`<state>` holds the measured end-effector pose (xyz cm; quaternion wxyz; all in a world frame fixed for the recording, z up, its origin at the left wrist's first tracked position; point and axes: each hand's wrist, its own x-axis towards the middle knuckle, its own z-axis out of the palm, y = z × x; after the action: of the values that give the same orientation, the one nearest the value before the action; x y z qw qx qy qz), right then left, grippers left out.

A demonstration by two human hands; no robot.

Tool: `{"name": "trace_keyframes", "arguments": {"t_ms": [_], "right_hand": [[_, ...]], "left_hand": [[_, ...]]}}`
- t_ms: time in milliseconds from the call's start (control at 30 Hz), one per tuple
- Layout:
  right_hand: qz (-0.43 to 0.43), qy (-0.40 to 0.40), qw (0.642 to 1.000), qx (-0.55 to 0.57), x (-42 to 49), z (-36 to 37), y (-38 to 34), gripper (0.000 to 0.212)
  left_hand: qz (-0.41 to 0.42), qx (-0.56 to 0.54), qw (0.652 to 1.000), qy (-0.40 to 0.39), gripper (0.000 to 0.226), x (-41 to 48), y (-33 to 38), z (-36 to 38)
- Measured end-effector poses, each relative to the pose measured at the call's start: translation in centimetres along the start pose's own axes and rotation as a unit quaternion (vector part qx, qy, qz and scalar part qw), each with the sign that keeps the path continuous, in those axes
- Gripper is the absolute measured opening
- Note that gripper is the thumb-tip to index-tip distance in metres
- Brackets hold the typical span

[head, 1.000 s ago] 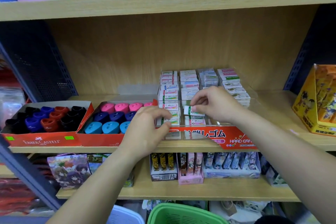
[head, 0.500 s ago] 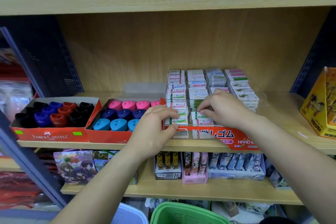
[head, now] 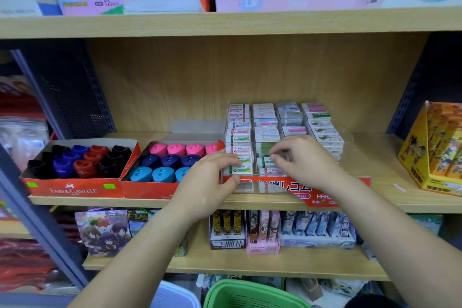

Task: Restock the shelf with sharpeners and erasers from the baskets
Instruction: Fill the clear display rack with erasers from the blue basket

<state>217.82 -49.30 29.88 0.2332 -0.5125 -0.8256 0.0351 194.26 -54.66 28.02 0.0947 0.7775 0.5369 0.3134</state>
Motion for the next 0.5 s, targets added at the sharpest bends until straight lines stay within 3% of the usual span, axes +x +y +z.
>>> {"name": "trace_keyframes", "arguments": {"t_ms": [133, 233, 333, 433, 500], "right_hand": [[-0.029, 0.041, 0.999, 0.018, -2.8, 0.4, -4.7, 0.026], [-0.079, 0.030, 0.994, 0.075, -5.4, 3.0, -9.3, 0.024], [-0.117, -0.063, 0.983, 0.125, -7.7, 9.0, -13.3, 0.027], [-0.132, -0.188, 0.965, 0.125, -9.0, 17.0, -16.3, 0.028], [-0.134, -0.259, 0.951, 0.106, -9.7, 22.8, -17.5, 0.029]], "left_hand": [[0.007, -0.026, 0.998, 0.062, 0.030, -4.3, 0.6, -1.9], [-0.055, -0.074, 0.989, 0.116, 0.015, -11.2, -2.1, -2.4], [-0.218, -0.080, 0.967, 0.104, 0.014, -19.3, -7.7, -1.2], [-0.401, -0.050, 0.915, 0.014, 0.017, -26.9, -14.1, 0.9], [-0.481, -0.018, 0.874, -0.065, 0.045, -31.3, -17.6, 2.3]]}}
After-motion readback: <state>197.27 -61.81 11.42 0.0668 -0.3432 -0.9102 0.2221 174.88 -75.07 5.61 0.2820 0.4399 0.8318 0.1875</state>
